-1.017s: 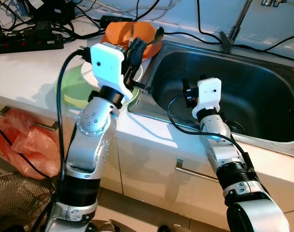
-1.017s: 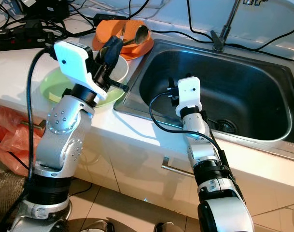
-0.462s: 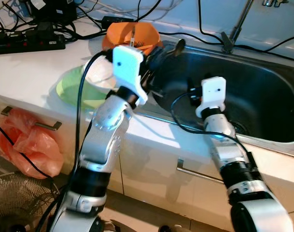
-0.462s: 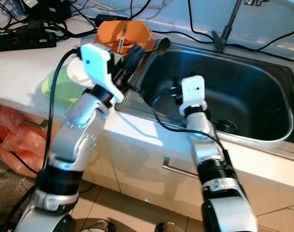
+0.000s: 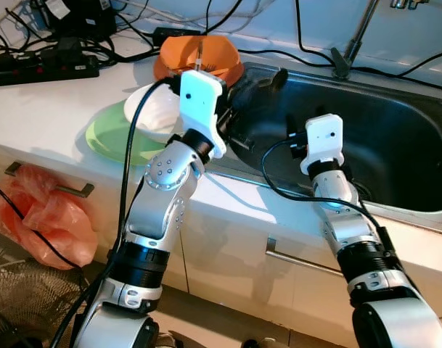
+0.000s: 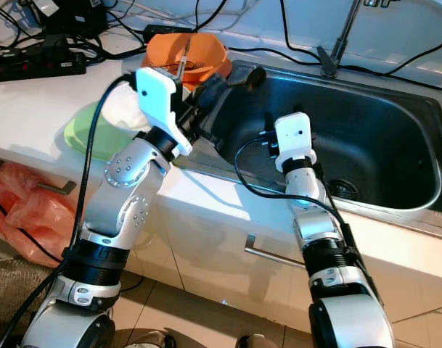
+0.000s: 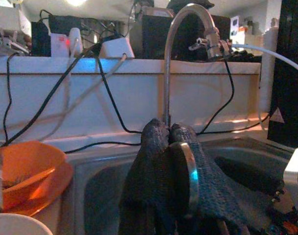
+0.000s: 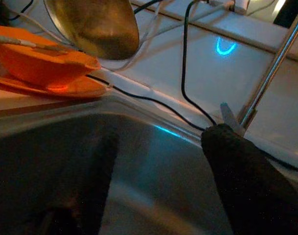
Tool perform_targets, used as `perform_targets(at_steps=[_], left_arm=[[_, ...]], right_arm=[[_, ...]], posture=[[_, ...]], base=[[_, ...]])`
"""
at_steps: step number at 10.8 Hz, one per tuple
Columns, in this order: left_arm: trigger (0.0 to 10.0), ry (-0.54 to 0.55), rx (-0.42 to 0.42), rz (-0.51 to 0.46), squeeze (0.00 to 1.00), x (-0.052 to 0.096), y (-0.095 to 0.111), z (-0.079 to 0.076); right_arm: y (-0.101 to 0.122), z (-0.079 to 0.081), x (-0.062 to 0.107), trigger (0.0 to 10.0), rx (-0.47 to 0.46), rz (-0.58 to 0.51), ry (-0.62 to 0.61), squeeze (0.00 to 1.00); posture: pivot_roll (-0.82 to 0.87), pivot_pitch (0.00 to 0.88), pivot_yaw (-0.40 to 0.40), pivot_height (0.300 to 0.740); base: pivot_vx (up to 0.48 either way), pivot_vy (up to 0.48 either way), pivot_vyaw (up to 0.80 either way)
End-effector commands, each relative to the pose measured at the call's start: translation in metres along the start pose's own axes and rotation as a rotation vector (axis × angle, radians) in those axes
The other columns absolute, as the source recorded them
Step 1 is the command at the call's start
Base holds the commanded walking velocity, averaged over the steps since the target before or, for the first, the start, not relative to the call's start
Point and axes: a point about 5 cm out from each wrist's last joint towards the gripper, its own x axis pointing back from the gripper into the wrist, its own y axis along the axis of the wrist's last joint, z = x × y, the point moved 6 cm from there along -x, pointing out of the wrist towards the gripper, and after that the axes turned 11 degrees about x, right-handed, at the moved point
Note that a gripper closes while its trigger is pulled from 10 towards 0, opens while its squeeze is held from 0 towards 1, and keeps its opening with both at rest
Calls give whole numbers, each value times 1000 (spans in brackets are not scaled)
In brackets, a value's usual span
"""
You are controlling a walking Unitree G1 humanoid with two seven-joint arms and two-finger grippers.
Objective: Kitchen organization
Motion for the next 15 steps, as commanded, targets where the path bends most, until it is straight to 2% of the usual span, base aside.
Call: perform_targets(at_steps=[1, 2, 3, 8, 11, 15], left_arm=[[10000, -33, 1, -3, 0, -4, 2, -5], [10000, -62, 12, 27, 0, -5, -6, -8], [10000, -85, 17, 51, 0, -6, -11, -11], [10000, -165, 19, 123, 0, -6, -28, -21], [10000, -196, 14, 157, 0, -5, -35, -26], [10000, -235, -43, 248, 0, 2, -54, -30]], right_arm=[[-3, -3, 4, 10000, 12, -1, -12, 1000], [2, -1, 6, 10000, 98, -35, 8, 1000], [4, 2, 7, 10000, 149, -56, 23, 0], [27, 22, 13, 10000, 238, -187, 100, 0], [33, 21, 13, 10000, 237, -208, 91, 0], [38, 23, 13, 10000, 223, -216, 87, 0]], posture=[[14, 52, 3, 740], [6, 43, 14, 740], [1, 40, 19, 740], [-8, 47, 30, 740], [-14, 55, 34, 740], [-15, 65, 39, 740]], base=[[0, 0, 0], [0, 0, 0], [0, 0, 0], [0, 0, 0], [0, 0, 0], [0, 0, 0]])
